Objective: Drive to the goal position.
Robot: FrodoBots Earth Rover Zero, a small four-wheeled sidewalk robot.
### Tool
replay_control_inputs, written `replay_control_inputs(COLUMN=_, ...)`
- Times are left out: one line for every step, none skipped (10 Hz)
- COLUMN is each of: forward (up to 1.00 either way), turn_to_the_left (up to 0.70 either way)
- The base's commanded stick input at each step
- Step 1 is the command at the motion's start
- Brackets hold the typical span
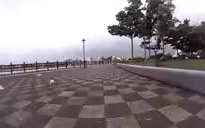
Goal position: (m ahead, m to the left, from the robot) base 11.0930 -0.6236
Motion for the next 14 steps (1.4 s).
replay_control_inputs(forward=1.0, turn_to_the_left=0.0)
replay_control_inputs(forward=1.0, turn_to_the_left=0.0)
replay_control_inputs(forward=1.0, turn_to_the_left=0.0)
replay_control_inputs(forward=1.0, turn_to_the_left=0.0)
replay_control_inputs(forward=1.0, turn_to_the_left=0.0)
replay_control_inputs(forward=1.0, turn_to_the_left=0.0)
replay_control_inputs(forward=1.0, turn_to_the_left=0.0)
replay_control_inputs(forward=1.0, turn_to_the_left=0.0)
replay_control_inputs(forward=1.0, turn_to_the_left=0.0)
replay_control_inputs(forward=1.0, turn_to_the_left=0.0)
replay_control_inputs(forward=1.0, turn_to_the_left=0.0)
replay_control_inputs(forward=1.0, turn_to_the_left=0.0)
replay_control_inputs(forward=1.0, turn_to_the_left=0.0)
replay_control_inputs(forward=1.0, turn_to_the_left=0.0)
